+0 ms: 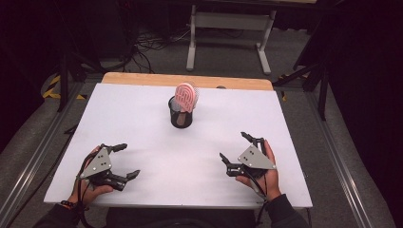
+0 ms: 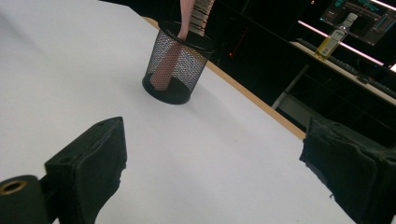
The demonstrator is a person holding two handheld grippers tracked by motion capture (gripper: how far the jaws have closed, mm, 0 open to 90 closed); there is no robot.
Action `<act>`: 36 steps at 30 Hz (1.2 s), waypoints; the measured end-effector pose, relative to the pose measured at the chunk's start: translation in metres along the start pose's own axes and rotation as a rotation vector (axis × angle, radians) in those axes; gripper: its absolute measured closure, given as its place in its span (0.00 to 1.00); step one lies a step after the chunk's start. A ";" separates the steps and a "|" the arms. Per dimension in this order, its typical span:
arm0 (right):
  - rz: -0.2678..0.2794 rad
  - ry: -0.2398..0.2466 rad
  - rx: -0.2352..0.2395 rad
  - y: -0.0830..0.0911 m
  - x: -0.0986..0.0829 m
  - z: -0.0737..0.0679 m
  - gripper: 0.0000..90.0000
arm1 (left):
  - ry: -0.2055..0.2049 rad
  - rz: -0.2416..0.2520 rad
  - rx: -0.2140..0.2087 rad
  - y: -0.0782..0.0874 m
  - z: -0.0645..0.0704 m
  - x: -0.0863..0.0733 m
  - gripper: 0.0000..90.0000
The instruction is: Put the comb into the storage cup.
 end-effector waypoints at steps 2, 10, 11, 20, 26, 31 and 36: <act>0.000 -0.005 -0.002 0.001 -0.003 0.001 0.08 | -0.002 -0.001 0.001 0.000 0.000 0.000 0.05; -0.017 -0.007 0.003 0.003 -0.016 0.003 0.07 | -0.003 -0.001 0.001 0.000 0.000 0.000 0.05; -0.020 -0.011 0.003 0.003 -0.018 0.003 0.07 | -0.002 0.000 0.001 0.000 0.000 0.000 0.05; -0.051 -0.021 -0.002 0.007 -0.032 0.003 0.06 | -0.001 0.002 0.001 0.001 0.000 0.000 0.05; -0.061 -0.030 -0.001 0.010 -0.039 0.005 0.06 | 0.000 0.004 0.001 0.001 0.000 0.000 0.04; -0.078 -0.036 -0.005 0.013 -0.046 0.006 0.06 | -0.003 0.002 0.001 -0.001 0.000 0.001 0.04; -0.084 -0.034 -0.007 0.014 -0.048 0.007 0.06 | -0.008 -0.007 0.004 -0.002 0.000 0.000 0.04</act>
Point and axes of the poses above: each handheld gripper's, and its own axes: y roughly backward along the jaws, x roughly out of its top, z roughly to its right, the point moved 4 cm from there along -y, roughly forward along the jaws, and after that the axes turned 5 degrees about -x, right-handed, at the moved point
